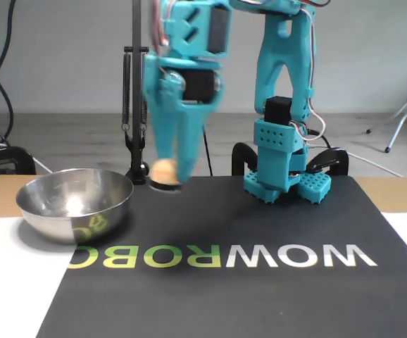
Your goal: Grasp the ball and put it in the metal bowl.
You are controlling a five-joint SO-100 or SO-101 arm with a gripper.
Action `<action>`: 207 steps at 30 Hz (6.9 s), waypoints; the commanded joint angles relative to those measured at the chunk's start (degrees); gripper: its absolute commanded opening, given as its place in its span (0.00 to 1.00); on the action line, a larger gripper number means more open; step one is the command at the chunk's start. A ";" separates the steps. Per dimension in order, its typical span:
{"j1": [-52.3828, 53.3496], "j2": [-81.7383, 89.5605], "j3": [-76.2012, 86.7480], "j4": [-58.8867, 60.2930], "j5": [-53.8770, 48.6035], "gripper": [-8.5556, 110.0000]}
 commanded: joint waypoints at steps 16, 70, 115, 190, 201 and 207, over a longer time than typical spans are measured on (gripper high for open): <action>6.06 2.11 -6.68 -0.44 27.95 0.35; 28.04 -21.27 -26.89 -0.44 56.34 0.35; 30.15 -28.13 -34.37 -0.44 56.25 0.36; 30.15 -28.21 -34.19 -0.18 55.72 0.16; 29.71 -28.21 -33.75 0.18 55.63 0.07; 29.53 -28.13 -33.66 0.26 55.63 0.07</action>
